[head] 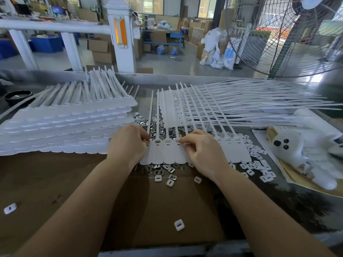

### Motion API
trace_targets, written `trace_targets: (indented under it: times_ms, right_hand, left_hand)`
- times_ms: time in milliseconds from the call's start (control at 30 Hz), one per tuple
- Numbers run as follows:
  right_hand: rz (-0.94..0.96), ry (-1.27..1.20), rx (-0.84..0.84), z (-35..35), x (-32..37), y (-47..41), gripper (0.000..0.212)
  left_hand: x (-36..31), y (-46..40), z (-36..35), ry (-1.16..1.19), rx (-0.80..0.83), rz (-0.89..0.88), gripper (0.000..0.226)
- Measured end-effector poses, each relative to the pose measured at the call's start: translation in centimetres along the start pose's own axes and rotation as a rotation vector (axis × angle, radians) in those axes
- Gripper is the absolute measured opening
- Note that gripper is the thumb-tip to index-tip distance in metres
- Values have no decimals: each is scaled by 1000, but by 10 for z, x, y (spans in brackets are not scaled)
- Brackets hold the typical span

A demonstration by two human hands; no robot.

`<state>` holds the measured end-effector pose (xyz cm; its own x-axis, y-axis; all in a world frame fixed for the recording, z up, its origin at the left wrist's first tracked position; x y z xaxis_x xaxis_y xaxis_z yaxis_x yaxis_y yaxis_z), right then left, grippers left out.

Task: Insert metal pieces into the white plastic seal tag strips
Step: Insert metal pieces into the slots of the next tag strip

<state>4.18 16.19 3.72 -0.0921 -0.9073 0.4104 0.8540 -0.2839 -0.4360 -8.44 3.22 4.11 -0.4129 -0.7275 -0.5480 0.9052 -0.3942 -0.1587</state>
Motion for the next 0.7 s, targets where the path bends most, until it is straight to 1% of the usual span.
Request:
trace_targets:
  times_ms: [200, 400, 533, 700]
  right_hand:
    - [20, -7, -49, 1, 0, 4, 21]
    - [19, -10, -61, -1, 0, 5, 20]
    - [23, -7, -63, -1, -1, 4, 20]
    - [23, -5, -62, -2, -2, 4, 19]
  left_hand:
    - [3, 1, -3, -2, -8, -70, 19]
    - [12, -4, -2, 117, 9, 21, 10]
    - [8, -10, -5, 78, 72, 26, 9]
    - [10, -16, -4, 87, 119, 63, 10]
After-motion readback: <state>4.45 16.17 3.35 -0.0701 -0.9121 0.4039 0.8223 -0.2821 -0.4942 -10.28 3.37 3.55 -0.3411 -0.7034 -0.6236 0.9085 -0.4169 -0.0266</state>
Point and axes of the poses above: each hand's wrist, its own y-axis away from the middle knuckle, its own z-axis out of the back of the hand, x = y × z, the point moved 7 cm from there along -y, towards the middle knuckle, and after that the axes turned 10 degrees about z, right-handed, at the moved point
